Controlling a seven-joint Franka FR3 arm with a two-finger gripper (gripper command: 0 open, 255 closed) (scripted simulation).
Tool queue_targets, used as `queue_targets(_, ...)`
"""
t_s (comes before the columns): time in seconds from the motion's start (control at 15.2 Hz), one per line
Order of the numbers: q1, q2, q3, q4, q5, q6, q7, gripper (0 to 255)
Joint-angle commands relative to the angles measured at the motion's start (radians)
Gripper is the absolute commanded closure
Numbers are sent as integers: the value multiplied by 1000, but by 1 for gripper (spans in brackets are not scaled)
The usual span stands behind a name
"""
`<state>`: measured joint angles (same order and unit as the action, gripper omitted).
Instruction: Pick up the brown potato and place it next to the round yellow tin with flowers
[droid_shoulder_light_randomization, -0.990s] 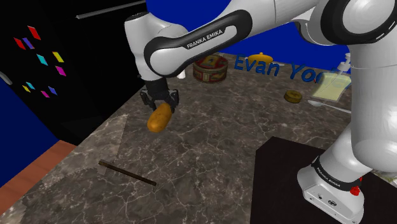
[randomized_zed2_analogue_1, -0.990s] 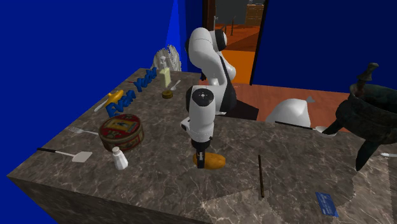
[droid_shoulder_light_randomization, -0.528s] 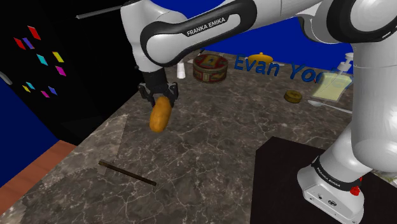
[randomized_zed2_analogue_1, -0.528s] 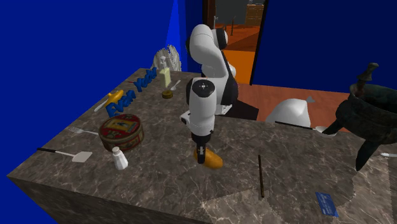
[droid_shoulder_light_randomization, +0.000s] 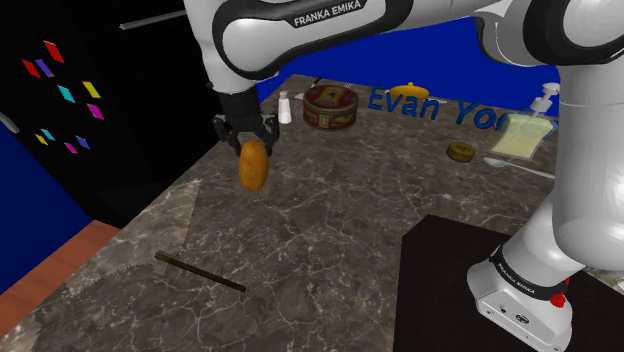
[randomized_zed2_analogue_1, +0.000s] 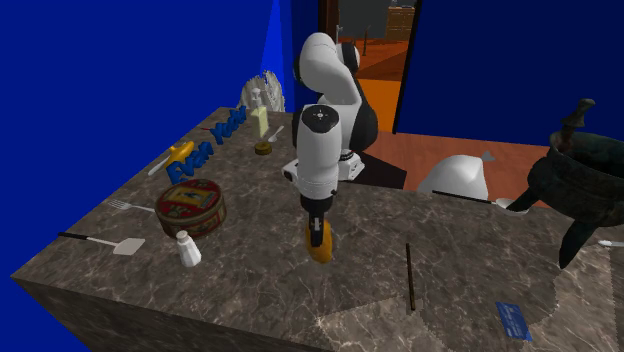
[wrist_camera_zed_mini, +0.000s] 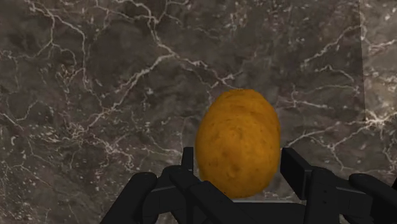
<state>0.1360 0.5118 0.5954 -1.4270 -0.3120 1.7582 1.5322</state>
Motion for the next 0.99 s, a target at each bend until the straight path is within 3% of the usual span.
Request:
queue_targets(0.0, 2, -4, 2, 23, 4, -26, -5, 255)
queue_targets(0.73, 25, -8, 7, 162, 10, -164, -20, 255)
queue_targets(0.92, -77, -138, 20, -23, 68, -94, -72, 255)
